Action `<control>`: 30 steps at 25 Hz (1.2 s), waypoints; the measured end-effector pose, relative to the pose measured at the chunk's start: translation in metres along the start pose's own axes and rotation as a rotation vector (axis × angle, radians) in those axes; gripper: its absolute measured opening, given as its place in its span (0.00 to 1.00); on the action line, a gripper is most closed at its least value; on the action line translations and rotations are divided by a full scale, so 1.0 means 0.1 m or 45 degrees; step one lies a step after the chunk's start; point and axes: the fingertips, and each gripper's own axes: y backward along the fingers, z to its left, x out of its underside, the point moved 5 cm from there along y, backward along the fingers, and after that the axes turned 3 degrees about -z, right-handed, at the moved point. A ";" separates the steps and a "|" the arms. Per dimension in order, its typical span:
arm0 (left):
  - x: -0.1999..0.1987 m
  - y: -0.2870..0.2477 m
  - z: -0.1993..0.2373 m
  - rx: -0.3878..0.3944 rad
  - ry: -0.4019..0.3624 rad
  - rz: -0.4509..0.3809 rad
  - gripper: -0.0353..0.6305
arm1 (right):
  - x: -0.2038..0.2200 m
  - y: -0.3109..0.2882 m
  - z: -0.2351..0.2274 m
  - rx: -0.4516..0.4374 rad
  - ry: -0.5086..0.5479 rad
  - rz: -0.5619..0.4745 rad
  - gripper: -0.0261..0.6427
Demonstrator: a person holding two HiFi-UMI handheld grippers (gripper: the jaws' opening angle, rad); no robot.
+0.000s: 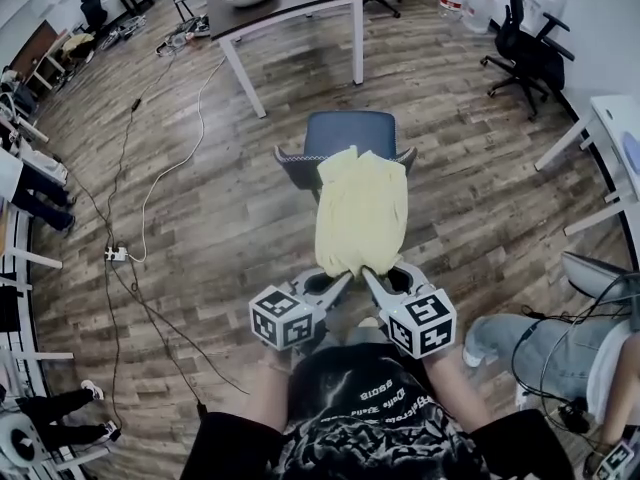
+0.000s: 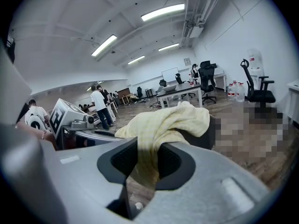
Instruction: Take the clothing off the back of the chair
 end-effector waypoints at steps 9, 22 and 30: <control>0.23 0.42 0.14 -0.028 0.047 0.029 0.10 | 0.25 -0.08 0.34 0.010 -0.051 0.084 0.18; 0.66 1.10 0.29 0.012 0.119 0.119 0.09 | 0.73 -0.09 0.96 0.075 -0.146 0.150 0.18; 0.83 1.21 0.29 0.034 0.098 0.162 0.09 | 0.91 -0.05 1.11 0.119 -0.173 0.166 0.18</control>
